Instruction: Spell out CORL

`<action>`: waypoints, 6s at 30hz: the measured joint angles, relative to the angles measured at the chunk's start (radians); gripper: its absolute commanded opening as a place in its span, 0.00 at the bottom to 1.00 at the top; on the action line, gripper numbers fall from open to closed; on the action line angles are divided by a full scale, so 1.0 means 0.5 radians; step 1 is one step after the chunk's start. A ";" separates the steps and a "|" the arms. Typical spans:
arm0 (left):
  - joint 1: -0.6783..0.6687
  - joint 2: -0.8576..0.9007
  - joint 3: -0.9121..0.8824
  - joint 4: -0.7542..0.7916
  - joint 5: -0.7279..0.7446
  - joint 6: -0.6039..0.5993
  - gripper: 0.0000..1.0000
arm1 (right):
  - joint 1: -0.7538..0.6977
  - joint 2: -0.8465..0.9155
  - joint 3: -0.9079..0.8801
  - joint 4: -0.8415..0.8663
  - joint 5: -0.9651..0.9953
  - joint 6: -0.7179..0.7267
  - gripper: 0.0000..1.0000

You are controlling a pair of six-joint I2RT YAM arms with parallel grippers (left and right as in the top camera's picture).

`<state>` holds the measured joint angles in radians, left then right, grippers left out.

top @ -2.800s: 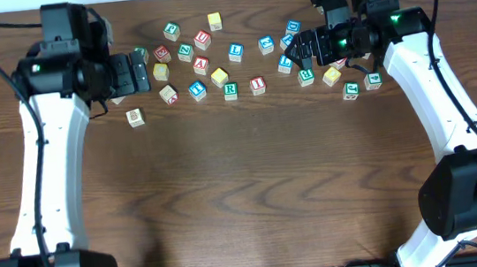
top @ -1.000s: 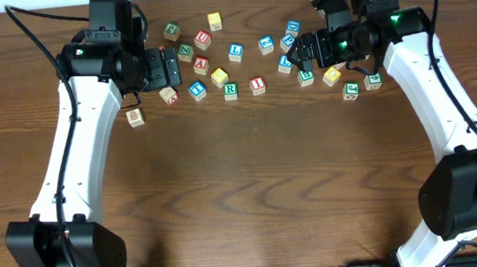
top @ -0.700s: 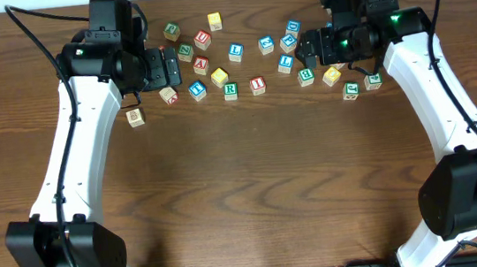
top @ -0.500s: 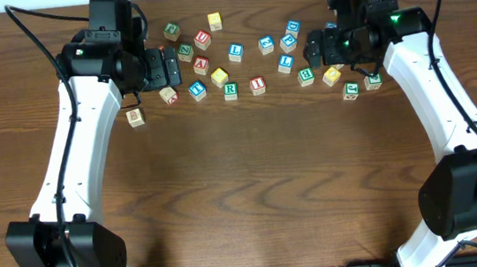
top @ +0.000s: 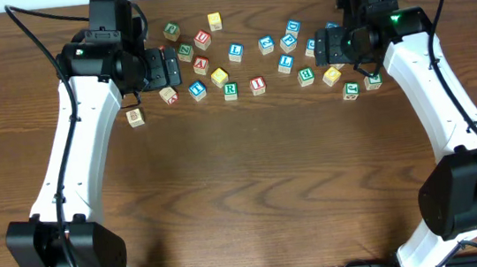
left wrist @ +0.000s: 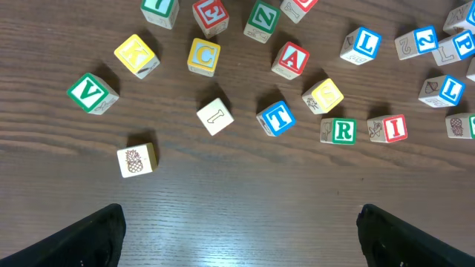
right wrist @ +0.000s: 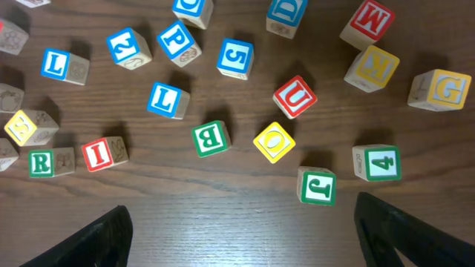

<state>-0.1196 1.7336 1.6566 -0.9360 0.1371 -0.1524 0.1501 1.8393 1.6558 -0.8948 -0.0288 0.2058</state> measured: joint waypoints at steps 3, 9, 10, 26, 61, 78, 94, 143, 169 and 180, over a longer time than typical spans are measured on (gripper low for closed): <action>0.000 0.000 0.001 0.000 0.000 0.000 0.98 | 0.000 0.000 0.000 -0.008 0.009 0.028 0.89; 0.000 0.000 0.000 0.000 0.000 0.000 0.98 | 0.000 0.000 0.000 -0.011 0.045 0.102 0.86; 0.000 0.000 0.001 0.000 0.000 0.000 0.98 | 0.000 0.000 0.000 -0.011 0.055 0.117 0.85; -0.018 0.054 0.001 0.114 -0.001 -0.056 0.98 | 0.000 0.000 0.000 -0.003 0.173 0.353 0.84; 0.037 0.932 0.147 0.834 -0.235 0.429 0.82 | 0.000 0.000 -0.047 -0.034 0.179 0.393 0.91; 0.041 1.072 0.147 0.985 -0.188 0.510 0.77 | 0.000 0.000 -0.049 -0.033 0.179 0.393 0.92; 0.041 1.122 0.147 0.968 -0.182 0.516 0.52 | 0.000 0.000 -0.050 -0.021 0.179 0.393 0.93; 0.041 0.582 0.147 0.748 -0.183 0.293 0.28 | 0.000 0.000 -0.053 -0.011 0.179 0.393 0.95; -0.372 0.119 -0.283 -0.272 -0.174 -0.232 0.28 | 0.000 0.000 -0.057 -0.011 0.180 0.393 0.96; -0.487 0.119 -0.742 0.324 -0.174 -0.324 0.28 | 0.000 0.000 -0.057 0.006 0.181 0.393 0.96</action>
<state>-0.3630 1.7931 1.2854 -0.7738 0.0502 -0.3145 0.1501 1.8393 1.6272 -0.8917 0.0616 0.4023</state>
